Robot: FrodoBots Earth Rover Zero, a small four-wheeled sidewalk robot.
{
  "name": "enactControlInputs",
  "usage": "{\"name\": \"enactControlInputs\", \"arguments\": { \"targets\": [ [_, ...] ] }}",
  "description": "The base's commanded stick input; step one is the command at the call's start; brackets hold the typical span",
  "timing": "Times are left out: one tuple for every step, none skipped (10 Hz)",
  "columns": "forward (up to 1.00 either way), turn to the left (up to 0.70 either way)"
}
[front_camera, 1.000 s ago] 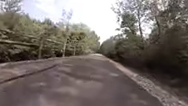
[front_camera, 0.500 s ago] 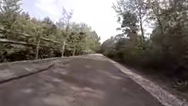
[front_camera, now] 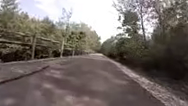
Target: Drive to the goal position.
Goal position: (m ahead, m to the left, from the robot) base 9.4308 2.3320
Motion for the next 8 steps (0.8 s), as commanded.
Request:
{"name": "enactControlInputs", "arguments": {
  "targets": [
    [0.7, -0.03],
    [0.7, -0.09],
    [0.7, -0.16],
    [0.7, -0.22],
    [0.7, -0.19],
    [0.7, 0.0],
    [0.7, 0.0],
    [0.7, 0.0]
  ]
}}
